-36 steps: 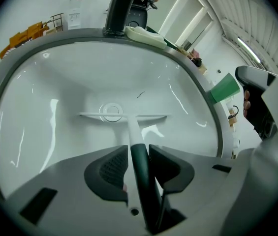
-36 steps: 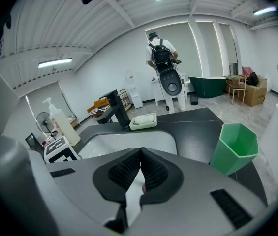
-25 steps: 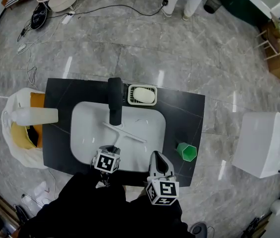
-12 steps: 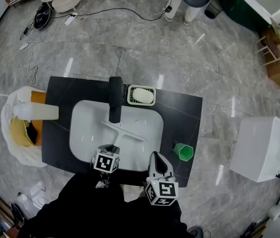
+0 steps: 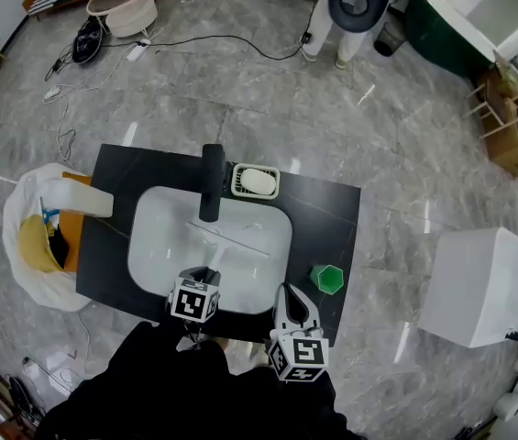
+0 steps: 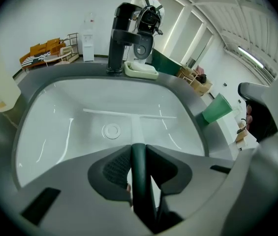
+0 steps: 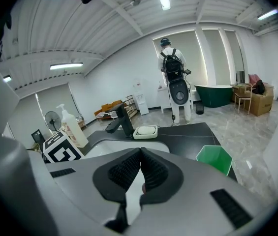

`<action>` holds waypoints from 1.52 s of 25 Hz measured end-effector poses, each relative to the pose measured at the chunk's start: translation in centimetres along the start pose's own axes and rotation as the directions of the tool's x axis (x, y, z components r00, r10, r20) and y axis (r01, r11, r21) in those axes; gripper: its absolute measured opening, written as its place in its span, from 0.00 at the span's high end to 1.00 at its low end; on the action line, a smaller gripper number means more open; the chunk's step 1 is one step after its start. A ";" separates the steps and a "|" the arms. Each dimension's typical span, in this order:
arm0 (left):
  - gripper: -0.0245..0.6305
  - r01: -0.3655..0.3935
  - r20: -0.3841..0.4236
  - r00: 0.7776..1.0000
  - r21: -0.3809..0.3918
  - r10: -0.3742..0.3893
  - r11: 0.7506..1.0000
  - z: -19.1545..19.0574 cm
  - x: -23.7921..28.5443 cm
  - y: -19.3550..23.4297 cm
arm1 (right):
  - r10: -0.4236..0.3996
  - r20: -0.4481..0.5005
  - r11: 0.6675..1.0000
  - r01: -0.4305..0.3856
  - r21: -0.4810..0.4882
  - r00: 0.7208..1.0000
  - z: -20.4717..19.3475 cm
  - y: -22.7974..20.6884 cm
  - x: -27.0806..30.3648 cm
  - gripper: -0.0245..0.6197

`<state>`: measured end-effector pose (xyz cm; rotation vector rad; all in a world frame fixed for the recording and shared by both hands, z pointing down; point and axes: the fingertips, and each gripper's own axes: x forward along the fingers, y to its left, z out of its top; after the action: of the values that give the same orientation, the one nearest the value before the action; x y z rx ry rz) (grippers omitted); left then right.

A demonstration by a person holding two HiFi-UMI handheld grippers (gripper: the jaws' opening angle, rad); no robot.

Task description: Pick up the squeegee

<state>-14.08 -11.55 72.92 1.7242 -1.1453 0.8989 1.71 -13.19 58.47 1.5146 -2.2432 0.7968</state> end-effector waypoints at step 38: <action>0.80 -0.079 0.537 0.840 -0.015 0.075 0.997 2.6 -23.0 -15.4 | 0.174 0.214 0.971 -0.132 -0.199 0.961 5.8 0.8 -19.0 0.94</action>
<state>-6.68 -3.21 47.42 2.0156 -1.5831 0.4621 8.57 -2.35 43.28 1.4222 -2.5488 0.4567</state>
